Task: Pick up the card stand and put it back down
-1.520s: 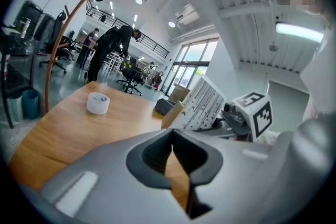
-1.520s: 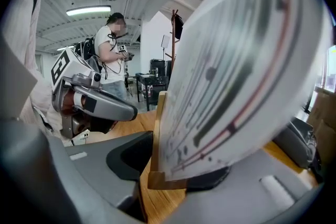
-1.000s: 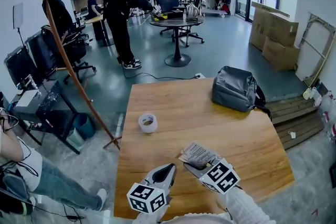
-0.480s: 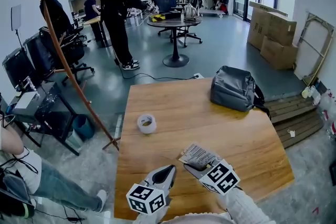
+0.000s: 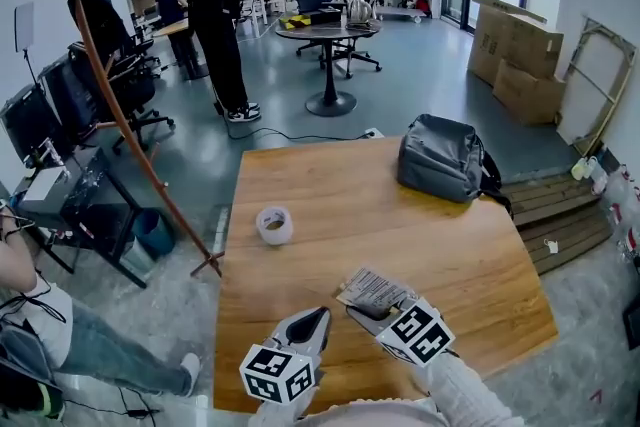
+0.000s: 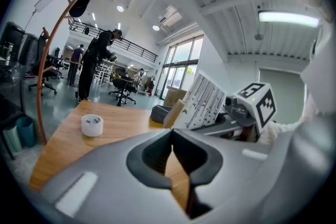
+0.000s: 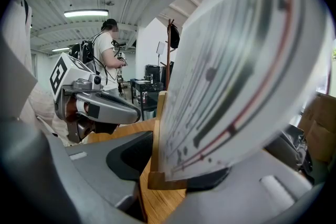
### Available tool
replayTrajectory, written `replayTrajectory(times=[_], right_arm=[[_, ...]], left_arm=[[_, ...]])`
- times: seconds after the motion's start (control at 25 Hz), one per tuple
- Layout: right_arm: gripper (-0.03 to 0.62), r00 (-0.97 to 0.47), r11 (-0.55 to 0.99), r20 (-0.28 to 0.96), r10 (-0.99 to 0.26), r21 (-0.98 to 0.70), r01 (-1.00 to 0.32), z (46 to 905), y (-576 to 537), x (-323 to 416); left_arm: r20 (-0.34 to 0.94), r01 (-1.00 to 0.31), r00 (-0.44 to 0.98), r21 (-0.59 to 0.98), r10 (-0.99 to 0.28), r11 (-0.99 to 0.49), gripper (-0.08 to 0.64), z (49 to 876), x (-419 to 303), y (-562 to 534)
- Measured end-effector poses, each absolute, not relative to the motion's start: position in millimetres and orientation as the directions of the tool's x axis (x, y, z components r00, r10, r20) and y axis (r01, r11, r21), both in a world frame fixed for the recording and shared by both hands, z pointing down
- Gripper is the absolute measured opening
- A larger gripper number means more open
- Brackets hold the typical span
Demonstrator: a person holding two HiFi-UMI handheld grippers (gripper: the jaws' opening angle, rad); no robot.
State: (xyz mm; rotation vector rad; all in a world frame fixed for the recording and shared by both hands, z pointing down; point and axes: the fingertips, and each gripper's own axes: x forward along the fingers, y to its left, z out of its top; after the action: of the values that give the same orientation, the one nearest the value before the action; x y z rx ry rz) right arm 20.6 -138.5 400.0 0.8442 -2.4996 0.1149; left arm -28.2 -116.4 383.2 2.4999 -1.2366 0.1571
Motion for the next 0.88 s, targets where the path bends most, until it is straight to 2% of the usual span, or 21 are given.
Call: replayTrajectory(times=[0.6,0.88], right_arm=[[0.183,-0.674,0.807,0.521,-0.524,0.053,-0.587,425,-146,21],[0.183,-0.653,0.814,0.577,-0.490,0.036,-0.579,455,-150,18]], left_arm=[[0.297,-0.794,0.606,0.279,-0.738,-0.540,0.008,405,-33,-122],[0.324,-0.795,0.604,0.310,-0.728,-0.522,0.008,419,-39,-129]])
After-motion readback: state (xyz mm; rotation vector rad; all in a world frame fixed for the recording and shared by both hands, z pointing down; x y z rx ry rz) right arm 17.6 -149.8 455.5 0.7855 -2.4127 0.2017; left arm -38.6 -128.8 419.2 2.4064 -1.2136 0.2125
